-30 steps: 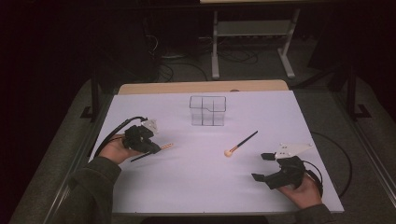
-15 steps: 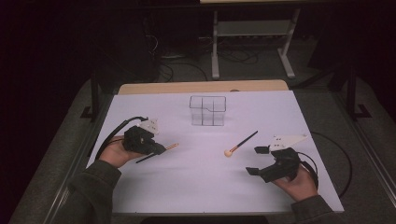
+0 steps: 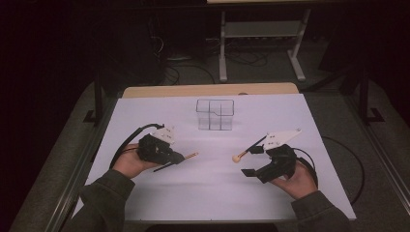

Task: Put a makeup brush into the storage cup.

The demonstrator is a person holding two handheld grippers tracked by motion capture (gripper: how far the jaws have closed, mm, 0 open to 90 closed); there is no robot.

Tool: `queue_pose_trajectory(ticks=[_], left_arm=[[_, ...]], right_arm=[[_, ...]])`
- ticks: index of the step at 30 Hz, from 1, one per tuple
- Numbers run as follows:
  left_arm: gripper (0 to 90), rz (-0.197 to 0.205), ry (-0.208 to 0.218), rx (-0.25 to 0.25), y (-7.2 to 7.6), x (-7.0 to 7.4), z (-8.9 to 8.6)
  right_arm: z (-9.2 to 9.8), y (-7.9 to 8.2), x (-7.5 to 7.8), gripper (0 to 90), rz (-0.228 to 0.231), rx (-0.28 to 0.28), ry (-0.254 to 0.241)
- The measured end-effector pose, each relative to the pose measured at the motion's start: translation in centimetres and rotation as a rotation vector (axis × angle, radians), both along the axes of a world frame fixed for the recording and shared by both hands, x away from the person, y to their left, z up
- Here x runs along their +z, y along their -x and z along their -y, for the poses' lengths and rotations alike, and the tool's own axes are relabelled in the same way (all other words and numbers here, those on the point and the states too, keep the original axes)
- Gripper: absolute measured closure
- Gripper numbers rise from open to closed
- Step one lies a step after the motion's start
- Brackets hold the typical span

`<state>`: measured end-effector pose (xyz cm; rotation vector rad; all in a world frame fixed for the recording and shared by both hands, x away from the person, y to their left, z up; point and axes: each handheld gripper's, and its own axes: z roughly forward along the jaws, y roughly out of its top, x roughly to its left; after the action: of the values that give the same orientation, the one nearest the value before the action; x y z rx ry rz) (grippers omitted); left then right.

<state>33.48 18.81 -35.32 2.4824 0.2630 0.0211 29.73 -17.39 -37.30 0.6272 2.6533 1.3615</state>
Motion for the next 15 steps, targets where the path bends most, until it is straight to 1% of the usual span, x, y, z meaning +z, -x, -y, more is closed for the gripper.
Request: queue_pose_trajectory(ticks=[4, 6, 9, 13, 15], left_arm=[[83.4, 0.005, 0.015, -0.023, 0.3, 0.1, 0.8], [83.4, 0.005, 0.023, -0.035, 0.4, 0.2, 1.3], [83.3, 0.009, 0.028, -0.053, 0.7, 0.4, 2.0], [83.4, 0.013, 0.034, -0.076, 1.0, 0.5, 2.9], [83.3, 0.013, 0.029, -0.086, 1.2, 0.5, 3.2]], right_arm=[[-0.8, -0.3, 0.2, 19.2, -0.008, 0.022, 0.005], [-1.1, -0.5, 0.3, 20.9, -0.008, 0.032, 0.002], [-1.8, -0.5, 0.7, 22.1, -0.004, 0.047, 0.005], [-2.7, -0.8, 0.9, 24.7, 0.01, 0.083, 0.009], [-3.1, -0.8, 1.0, 27.1, 0.003, 0.103, 0.003]])
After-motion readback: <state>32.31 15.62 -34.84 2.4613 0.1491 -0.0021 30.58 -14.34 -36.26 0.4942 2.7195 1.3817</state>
